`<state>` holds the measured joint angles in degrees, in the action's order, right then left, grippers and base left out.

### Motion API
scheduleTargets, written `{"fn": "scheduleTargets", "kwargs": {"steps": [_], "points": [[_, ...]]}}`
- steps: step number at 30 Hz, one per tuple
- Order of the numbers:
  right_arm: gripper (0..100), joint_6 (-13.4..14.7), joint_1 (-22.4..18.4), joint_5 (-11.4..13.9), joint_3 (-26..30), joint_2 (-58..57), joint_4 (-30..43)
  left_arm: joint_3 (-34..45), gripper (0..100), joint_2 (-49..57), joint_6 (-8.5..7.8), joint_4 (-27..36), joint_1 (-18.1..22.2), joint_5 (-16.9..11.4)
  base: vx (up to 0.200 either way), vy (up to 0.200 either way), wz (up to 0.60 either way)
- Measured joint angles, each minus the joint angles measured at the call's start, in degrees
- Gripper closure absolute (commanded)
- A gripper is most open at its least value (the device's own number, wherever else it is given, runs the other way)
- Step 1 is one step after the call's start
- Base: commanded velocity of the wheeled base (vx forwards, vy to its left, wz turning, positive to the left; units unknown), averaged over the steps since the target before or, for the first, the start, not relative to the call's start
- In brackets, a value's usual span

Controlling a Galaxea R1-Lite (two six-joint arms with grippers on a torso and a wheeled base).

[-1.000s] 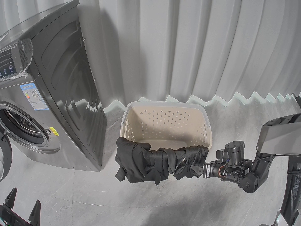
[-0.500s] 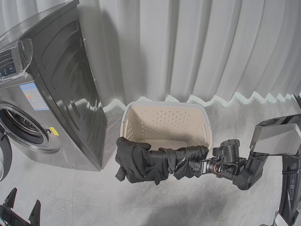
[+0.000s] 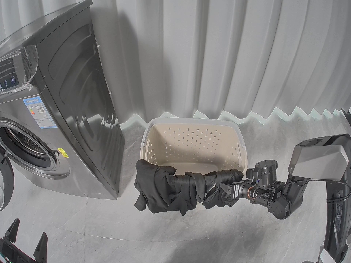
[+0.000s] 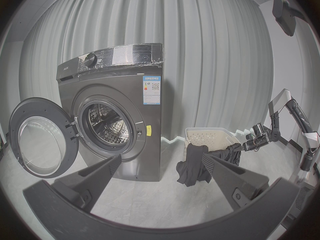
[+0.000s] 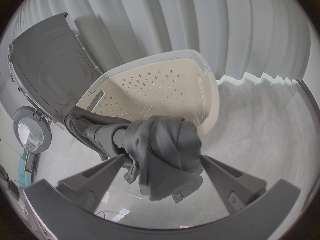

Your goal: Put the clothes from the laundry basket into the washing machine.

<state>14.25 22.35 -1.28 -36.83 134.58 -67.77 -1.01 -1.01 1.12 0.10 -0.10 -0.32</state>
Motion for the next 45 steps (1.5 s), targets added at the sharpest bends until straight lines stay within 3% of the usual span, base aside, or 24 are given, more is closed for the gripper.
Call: {"fn": "scheduleTargets", "kwargs": {"steps": [11, 26, 27, 45], "points": [[100, 0.0, -0.1, 0.0, 1.3, 0.2, -3.8, 0.0, 0, 0.0, 0.05, 0.0, 0.0, 0.0, 0.000, 0.000, 0.00], [100, -0.5, 0.1, 0.6, 11.5, -0.7, -16.6, 0.0, 0, 0.0, 0.02, 0.0, 0.0, 0.0, 0.000, 0.000, 0.00], [0, -0.5, 0.1, 0.6, 11.6, -0.6, -16.9, 0.0, 0, 0.0, 0.02, 0.0, 0.0, 0.0, 0.000, 0.000, 0.00], [0, -1.4, 0.0, 0.7, 6.6, 2.3, -15.9, 0.0, 0, 0.0, 0.07, 0.0, 0.0, 0.0, 0.000, 0.000, 0.00]]}}
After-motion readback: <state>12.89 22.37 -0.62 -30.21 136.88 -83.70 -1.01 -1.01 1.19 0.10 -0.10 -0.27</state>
